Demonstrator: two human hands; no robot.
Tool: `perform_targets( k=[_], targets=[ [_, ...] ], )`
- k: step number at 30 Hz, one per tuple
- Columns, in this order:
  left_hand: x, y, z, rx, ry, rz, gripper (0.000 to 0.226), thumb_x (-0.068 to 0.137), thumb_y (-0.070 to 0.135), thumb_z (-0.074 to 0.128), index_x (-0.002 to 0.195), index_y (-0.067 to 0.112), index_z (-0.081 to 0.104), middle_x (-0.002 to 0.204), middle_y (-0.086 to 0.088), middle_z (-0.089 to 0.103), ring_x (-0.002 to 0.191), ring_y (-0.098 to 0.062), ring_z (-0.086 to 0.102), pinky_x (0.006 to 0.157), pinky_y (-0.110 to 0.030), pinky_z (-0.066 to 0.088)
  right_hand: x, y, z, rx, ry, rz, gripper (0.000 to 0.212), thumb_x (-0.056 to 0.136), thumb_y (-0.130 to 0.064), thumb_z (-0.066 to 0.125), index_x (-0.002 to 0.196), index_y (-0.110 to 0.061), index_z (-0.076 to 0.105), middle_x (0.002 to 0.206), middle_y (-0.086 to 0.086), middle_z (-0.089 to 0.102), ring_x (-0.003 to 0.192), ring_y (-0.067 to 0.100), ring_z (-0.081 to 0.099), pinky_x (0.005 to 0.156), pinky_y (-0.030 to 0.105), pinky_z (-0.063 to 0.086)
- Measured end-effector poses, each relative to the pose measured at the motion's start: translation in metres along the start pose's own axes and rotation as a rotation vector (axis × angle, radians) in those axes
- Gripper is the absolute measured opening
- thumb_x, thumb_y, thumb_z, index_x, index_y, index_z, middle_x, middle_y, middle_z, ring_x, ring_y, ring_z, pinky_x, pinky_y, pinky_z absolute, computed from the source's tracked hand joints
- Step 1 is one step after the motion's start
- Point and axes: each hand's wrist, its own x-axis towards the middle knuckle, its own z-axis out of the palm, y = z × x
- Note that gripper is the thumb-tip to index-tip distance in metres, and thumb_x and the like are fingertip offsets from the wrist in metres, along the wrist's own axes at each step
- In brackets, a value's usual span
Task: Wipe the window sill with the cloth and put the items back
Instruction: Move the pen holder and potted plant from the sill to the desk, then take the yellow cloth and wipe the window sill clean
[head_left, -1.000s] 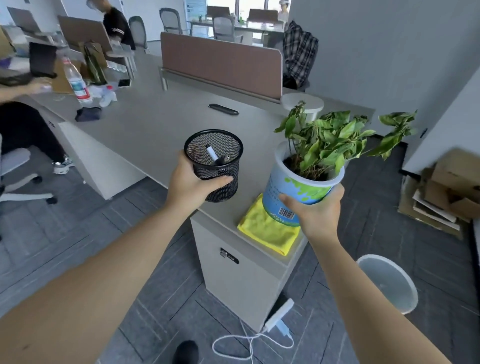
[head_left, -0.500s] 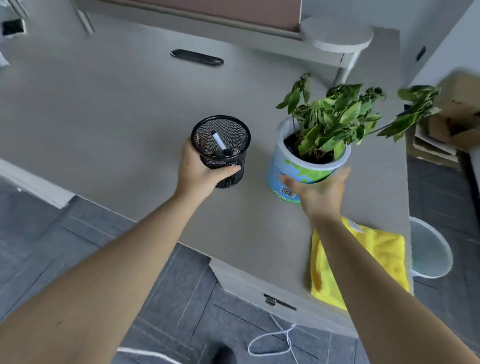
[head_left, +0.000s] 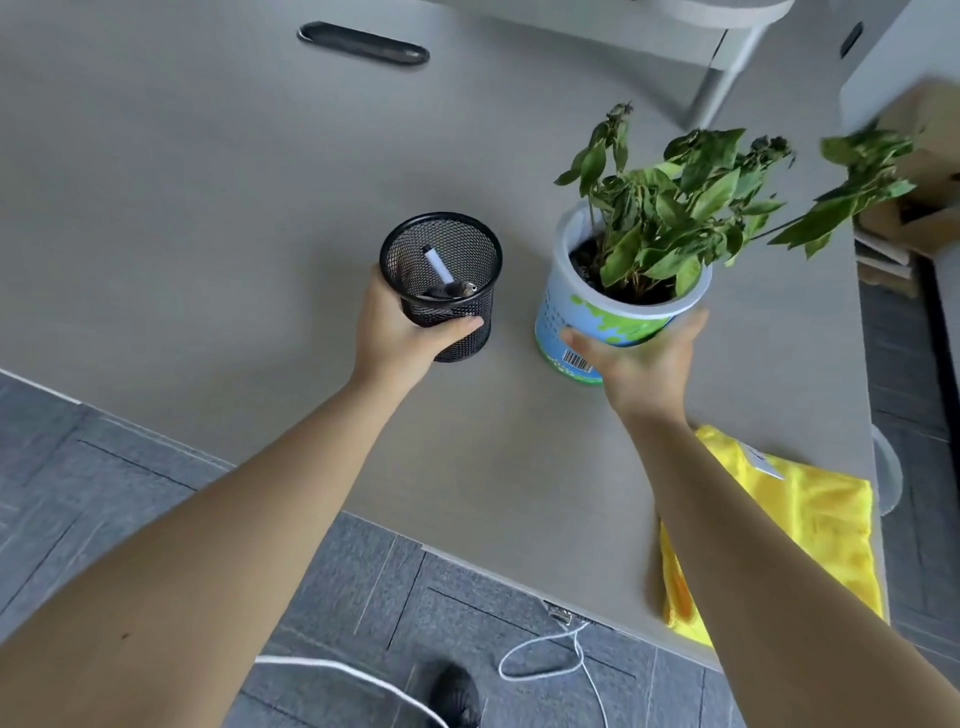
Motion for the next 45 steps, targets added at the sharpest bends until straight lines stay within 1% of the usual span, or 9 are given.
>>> perform_targets(
  k=[4, 8, 11, 13, 23, 28, 32, 38, 45],
  targets=[
    [0.0, -0.005, 0.002, 0.004, -0.04, -0.009, 0.077, 0.046, 0.033, 0.079, 0.114, 0.013, 0.05, 0.114, -0.007, 0.066, 0.109, -0.02, 0.061, 0.1, -0.048, 0.045, 0.0, 0.0, -0.002, 0.009, -0.066, 0.007, 0.083, 0.053, -0.016, 0.085, 0.114, -0.019, 0.029, 0.125, 0.004, 0.044, 0.116, 0.016, 0.046, 0.097, 0.026, 0.04],
    [-0.017, -0.005, 0.002, 0.009, -0.013, 0.004, 0.074, 0.051, 0.032, 0.076, 0.116, 0.01, 0.048, 0.117, -0.01, 0.062, 0.111, -0.021, 0.059, 0.101, -0.044, 0.045, -0.011, -0.006, -0.017, -0.089, -0.122, -0.018, 0.103, 0.056, -0.025, 0.081, 0.141, -0.009, 0.026, 0.145, 0.007, 0.036, 0.137, 0.021, 0.032, 0.115, 0.036, 0.028],
    [-0.045, 0.008, 0.009, 0.153, 0.111, -0.037, 0.059, 0.061, 0.031, 0.072, 0.108, 0.001, 0.052, 0.111, -0.022, 0.06, 0.106, -0.032, 0.056, 0.097, -0.037, 0.043, -0.027, -0.01, -0.046, -0.239, -0.1, 0.029, 0.079, 0.077, -0.02, 0.072, 0.142, -0.007, 0.029, 0.147, 0.01, 0.034, 0.139, 0.021, 0.029, 0.109, 0.023, 0.021],
    [-0.073, 0.022, 0.02, 0.238, 0.135, -0.078, 0.052, 0.072, 0.017, 0.068, 0.115, -0.005, 0.049, 0.119, -0.026, 0.054, 0.114, -0.035, 0.05, 0.095, -0.028, 0.033, -0.04, -0.007, -0.072, -0.324, -0.077, 0.029, 0.059, 0.082, -0.018, 0.065, 0.135, -0.005, 0.042, 0.141, 0.013, 0.042, 0.133, 0.026, 0.037, 0.106, 0.027, 0.027],
    [-0.176, 0.049, 0.109, 0.313, -0.247, -0.268, 0.046, 0.081, 0.025, 0.058, 0.118, -0.001, 0.049, 0.126, -0.021, 0.055, 0.116, -0.033, 0.052, 0.092, -0.035, 0.041, -0.097, 0.034, -0.184, -0.537, 0.027, 0.352, 0.055, 0.084, -0.02, 0.059, 0.132, -0.002, 0.041, 0.138, 0.021, 0.037, 0.128, 0.037, 0.033, 0.105, 0.038, 0.028],
    [-0.175, 0.054, 0.13, 0.208, -0.36, -0.363, 0.025, 0.054, 0.03, 0.063, 0.058, 0.012, 0.046, 0.077, -0.021, 0.061, 0.085, -0.039, 0.067, 0.081, -0.053, 0.055, -0.09, 0.044, -0.192, -0.502, 0.009, 0.458, 0.04, 0.084, -0.017, 0.059, 0.119, -0.001, 0.049, 0.119, 0.017, 0.054, 0.109, 0.034, 0.052, 0.076, 0.03, 0.039],
    [-0.164, 0.049, 0.142, 0.142, -0.414, -0.49, 0.023, 0.066, 0.019, 0.074, 0.072, 0.003, 0.057, 0.098, -0.024, 0.067, 0.088, -0.037, 0.066, 0.082, -0.045, 0.056, -0.079, 0.047, -0.189, -0.459, 0.013, 0.519, 0.015, 0.081, -0.016, 0.058, 0.075, -0.007, 0.048, 0.061, 0.003, 0.045, 0.058, 0.023, 0.044, 0.044, 0.024, 0.025],
    [-0.162, 0.059, 0.157, 0.17, -0.527, -0.408, 0.019, 0.07, 0.018, 0.067, 0.059, 0.013, 0.051, 0.077, -0.014, 0.059, 0.078, -0.026, 0.057, 0.072, -0.032, 0.041, -0.081, 0.046, -0.195, -0.382, 0.06, 0.398, 0.011, 0.086, -0.013, 0.051, 0.089, -0.009, 0.041, 0.069, -0.001, 0.041, 0.073, 0.023, 0.043, 0.047, 0.025, 0.024],
    [-0.213, 0.106, 0.198, 0.077, -0.616, -0.209, 0.02, 0.086, 0.015, 0.052, 0.068, 0.022, 0.049, 0.09, -0.01, 0.058, 0.087, -0.025, 0.054, 0.076, -0.033, 0.043, -0.118, 0.034, -0.273, -0.224, 0.279, 0.297, 0.012, 0.092, -0.012, 0.044, 0.092, -0.009, 0.033, 0.068, -0.008, 0.035, 0.067, 0.017, 0.039, 0.05, 0.023, 0.026]
  ],
)
